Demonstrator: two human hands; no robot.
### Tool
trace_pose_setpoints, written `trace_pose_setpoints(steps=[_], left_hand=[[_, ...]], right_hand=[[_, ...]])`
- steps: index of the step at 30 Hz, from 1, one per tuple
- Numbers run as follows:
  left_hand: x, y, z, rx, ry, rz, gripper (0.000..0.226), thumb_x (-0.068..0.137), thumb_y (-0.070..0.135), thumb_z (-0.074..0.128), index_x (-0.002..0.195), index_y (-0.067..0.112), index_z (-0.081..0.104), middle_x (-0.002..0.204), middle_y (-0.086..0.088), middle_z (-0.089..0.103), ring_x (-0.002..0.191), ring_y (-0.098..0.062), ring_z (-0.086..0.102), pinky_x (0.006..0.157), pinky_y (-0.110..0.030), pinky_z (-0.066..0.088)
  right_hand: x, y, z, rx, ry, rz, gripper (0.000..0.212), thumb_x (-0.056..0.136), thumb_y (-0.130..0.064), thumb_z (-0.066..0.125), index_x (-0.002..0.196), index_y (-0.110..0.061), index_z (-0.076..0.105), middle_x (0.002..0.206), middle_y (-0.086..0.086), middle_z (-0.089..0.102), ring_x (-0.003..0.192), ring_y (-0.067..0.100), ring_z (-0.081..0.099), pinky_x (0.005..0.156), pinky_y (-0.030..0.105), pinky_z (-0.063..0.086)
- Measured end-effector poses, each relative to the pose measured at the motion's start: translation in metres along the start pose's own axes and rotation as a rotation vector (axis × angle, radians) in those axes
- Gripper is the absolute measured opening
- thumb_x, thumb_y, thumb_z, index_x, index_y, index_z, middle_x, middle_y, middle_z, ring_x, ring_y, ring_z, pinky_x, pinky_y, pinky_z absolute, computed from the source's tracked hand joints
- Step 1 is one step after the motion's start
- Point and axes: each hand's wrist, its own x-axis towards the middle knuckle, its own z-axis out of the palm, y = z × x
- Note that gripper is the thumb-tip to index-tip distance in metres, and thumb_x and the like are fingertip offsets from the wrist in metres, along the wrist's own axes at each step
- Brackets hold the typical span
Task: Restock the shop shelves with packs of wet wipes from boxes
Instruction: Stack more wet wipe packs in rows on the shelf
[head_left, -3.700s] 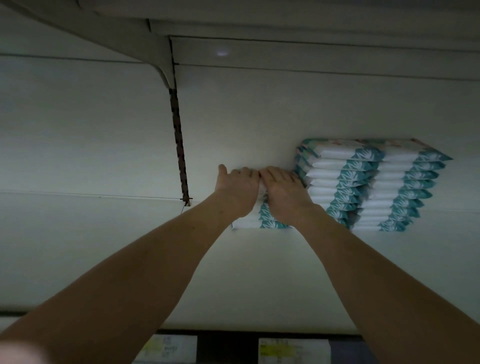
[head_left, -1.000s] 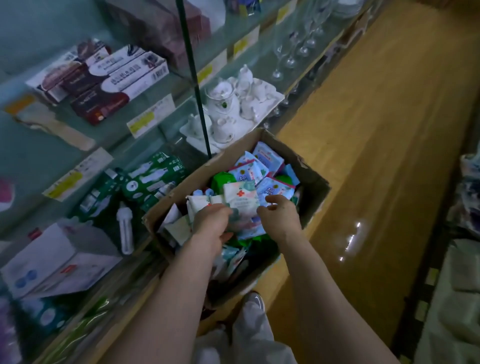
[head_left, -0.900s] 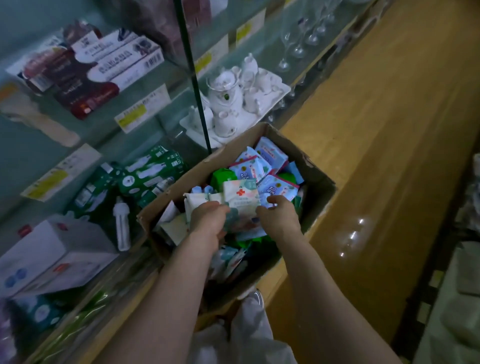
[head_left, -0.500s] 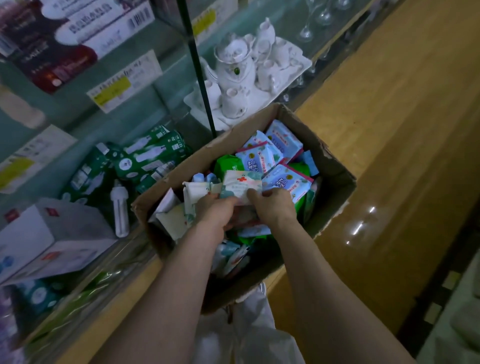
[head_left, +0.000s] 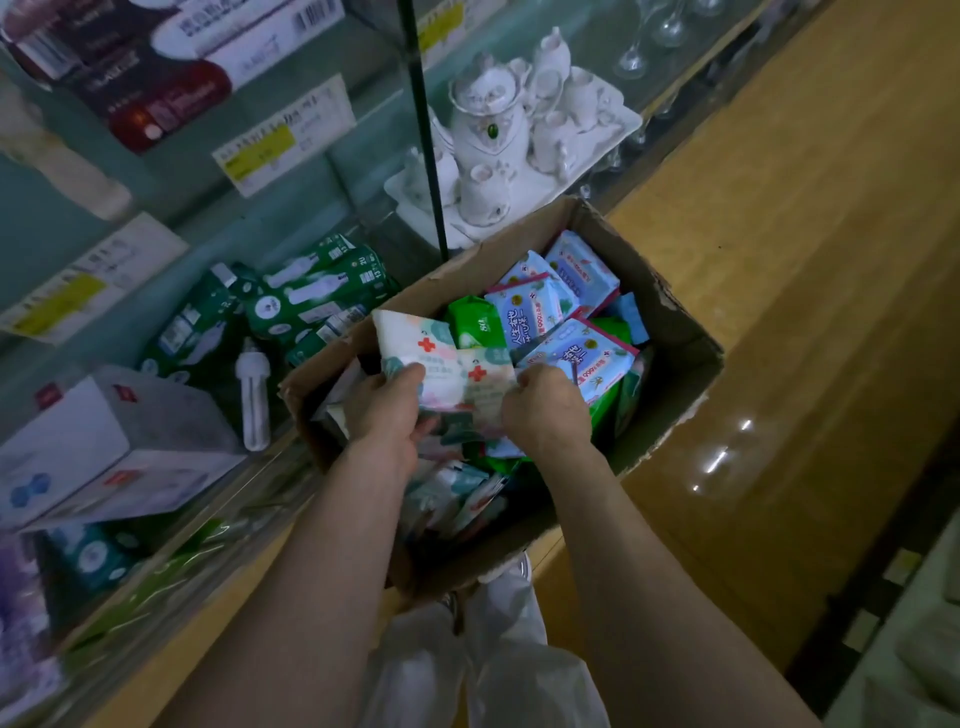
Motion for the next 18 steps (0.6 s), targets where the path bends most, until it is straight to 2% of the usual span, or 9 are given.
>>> trace_pose_setpoints(steps=[2, 5, 6, 8, 10, 13, 14, 16, 18], left_hand=[[-0.001, -0.004, -0.004, 0.004, -0.008, 0.006, 0.033, 0.095, 0.01, 0.054, 0.127, 0.004, 0.053, 0.114, -0.011, 0.063, 0.084, -0.02, 0.061, 0.062, -0.028, 0.05], [0.004, -0.006, -0.003, 0.055, -0.009, 0.022, 0.033, 0.093, 0.015, 0.057, 0.124, 0.006, 0.056, 0.112, -0.012, 0.065, 0.076, -0.019, 0.062, 0.044, -0.025, 0.049], [0.005, -0.005, -0.002, 0.078, -0.013, 0.034, 0.034, 0.093, 0.017, 0.057, 0.125, 0.008, 0.056, 0.114, -0.011, 0.065, 0.078, -0.019, 0.062, 0.046, -0.024, 0.049], [0.009, -0.003, 0.0, 0.108, -0.02, 0.042, 0.038, 0.092, 0.019, 0.057, 0.128, 0.007, 0.056, 0.12, -0.011, 0.064, 0.088, -0.024, 0.063, 0.064, -0.028, 0.049], [0.013, -0.002, -0.001, 0.083, -0.031, 0.03, 0.04, 0.094, 0.018, 0.056, 0.131, 0.005, 0.053, 0.122, -0.012, 0.063, 0.095, -0.026, 0.063, 0.074, -0.032, 0.048], [0.007, -0.005, -0.004, 0.039, -0.092, -0.026, 0.034, 0.096, 0.019, 0.052, 0.129, 0.009, 0.051, 0.115, -0.012, 0.063, 0.085, -0.022, 0.062, 0.066, -0.035, 0.049], [0.001, -0.007, -0.005, 0.029, -0.112, -0.053, 0.033, 0.097, 0.021, 0.052, 0.128, 0.01, 0.051, 0.112, -0.012, 0.062, 0.082, -0.021, 0.062, 0.065, -0.035, 0.049], [-0.012, -0.015, -0.007, -0.015, -0.149, -0.101, 0.033, 0.097, 0.022, 0.051, 0.128, 0.01, 0.051, 0.107, -0.013, 0.063, 0.08, -0.023, 0.061, 0.071, -0.039, 0.05], [-0.027, -0.02, -0.009, -0.069, -0.192, -0.14, 0.033, 0.095, 0.023, 0.052, 0.127, 0.011, 0.052, 0.097, -0.012, 0.063, 0.076, -0.023, 0.061, 0.07, -0.037, 0.05]], right_hand=[[-0.002, -0.001, 0.005, -0.037, -0.051, 0.017, 0.036, 0.092, -0.015, 0.05, 0.127, -0.005, 0.055, 0.127, 0.016, 0.058, 0.116, 0.035, 0.054, 0.09, 0.035, 0.044], [0.0, -0.005, 0.013, 0.005, -0.101, 0.05, 0.038, 0.093, -0.022, 0.053, 0.124, 0.0, 0.051, 0.127, 0.019, 0.056, 0.118, 0.036, 0.052, 0.093, 0.036, 0.043], [0.002, -0.006, 0.014, 0.031, -0.112, 0.074, 0.04, 0.093, -0.025, 0.054, 0.123, 0.001, 0.051, 0.127, 0.019, 0.055, 0.118, 0.036, 0.052, 0.093, 0.036, 0.043], [0.01, -0.005, 0.015, 0.103, -0.158, 0.123, 0.035, 0.091, -0.024, 0.057, 0.115, 0.002, 0.056, 0.121, 0.02, 0.059, 0.111, 0.033, 0.056, 0.089, 0.035, 0.044], [0.014, -0.003, 0.016, 0.294, -0.18, 0.175, 0.023, 0.087, -0.017, 0.063, 0.098, 0.003, 0.061, 0.102, 0.02, 0.062, 0.093, 0.029, 0.06, 0.077, 0.034, 0.047], [0.004, 0.002, 0.019, 0.713, -0.161, 0.285, 0.01, 0.084, -0.006, 0.064, 0.079, 0.002, 0.061, 0.079, 0.021, 0.06, 0.067, 0.029, 0.059, 0.06, 0.034, 0.051], [-0.002, 0.003, 0.02, 0.78, -0.139, 0.295, 0.013, 0.085, -0.005, 0.063, 0.073, -0.002, 0.059, 0.072, 0.019, 0.059, 0.06, 0.027, 0.056, 0.056, 0.033, 0.05], [-0.015, 0.006, 0.019, 0.886, -0.075, 0.29, 0.014, 0.088, -0.009, 0.063, 0.076, -0.008, 0.056, 0.068, 0.013, 0.058, 0.061, 0.025, 0.054, 0.058, 0.033, 0.048], [-0.029, 0.009, 0.015, 1.021, -0.005, 0.281, 0.013, 0.089, -0.016, 0.064, 0.081, -0.012, 0.055, 0.074, 0.008, 0.061, 0.067, 0.023, 0.057, 0.062, 0.032, 0.049]])
